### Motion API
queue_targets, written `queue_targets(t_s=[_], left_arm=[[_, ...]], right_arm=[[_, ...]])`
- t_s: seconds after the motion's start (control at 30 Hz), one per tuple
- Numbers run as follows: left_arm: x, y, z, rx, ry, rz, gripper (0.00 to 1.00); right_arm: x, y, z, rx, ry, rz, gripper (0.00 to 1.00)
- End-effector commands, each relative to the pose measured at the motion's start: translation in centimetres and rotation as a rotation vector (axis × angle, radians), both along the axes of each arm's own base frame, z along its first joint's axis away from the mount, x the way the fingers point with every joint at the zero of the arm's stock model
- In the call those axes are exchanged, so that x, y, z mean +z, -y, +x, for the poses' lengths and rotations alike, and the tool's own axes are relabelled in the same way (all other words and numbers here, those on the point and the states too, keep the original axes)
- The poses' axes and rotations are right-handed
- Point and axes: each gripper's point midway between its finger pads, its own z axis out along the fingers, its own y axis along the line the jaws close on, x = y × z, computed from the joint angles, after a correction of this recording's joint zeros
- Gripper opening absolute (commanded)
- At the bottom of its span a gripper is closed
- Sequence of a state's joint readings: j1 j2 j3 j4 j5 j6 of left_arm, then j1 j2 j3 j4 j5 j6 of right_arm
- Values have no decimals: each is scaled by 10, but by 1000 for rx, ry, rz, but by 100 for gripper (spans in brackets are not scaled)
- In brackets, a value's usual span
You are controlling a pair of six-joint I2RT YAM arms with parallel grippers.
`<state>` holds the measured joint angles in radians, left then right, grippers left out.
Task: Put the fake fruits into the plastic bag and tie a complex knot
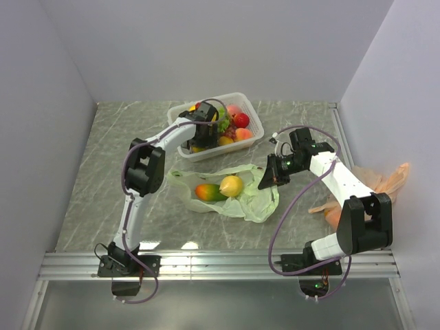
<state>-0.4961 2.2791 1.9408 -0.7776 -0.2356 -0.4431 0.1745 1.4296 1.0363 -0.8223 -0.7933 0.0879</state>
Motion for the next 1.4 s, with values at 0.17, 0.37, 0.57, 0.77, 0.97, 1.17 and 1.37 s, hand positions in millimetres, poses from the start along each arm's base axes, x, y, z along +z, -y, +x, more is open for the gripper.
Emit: queue_targets(t_s=[0.17,0.37,0.57,0.77,0.97,1.17,1.37], left_arm=[[26,2,31,-44,147,-7,71],[122,24,20,-227,351,-176,51],[243,89,-104,-919,519,-622,45],[243,130,-210,-1224,431,-782,50],[198,171,-237,-1271,343,-788,52],[146,193,-246,-1287,184,-726,65],[88,172,-243,-1264,80,-561,63]], right_arm=[[9,0,8,-5,54,6,0],[11,2,9,-13,67,-5,0],[13,1,12,-20,68,-4,0],[21,-3,15,-25,71,27,0],[20,-1,12,-21,69,15,0],[18,7,12,-27,80,-22,0],[17,21,18,-50,91,-49,0]])
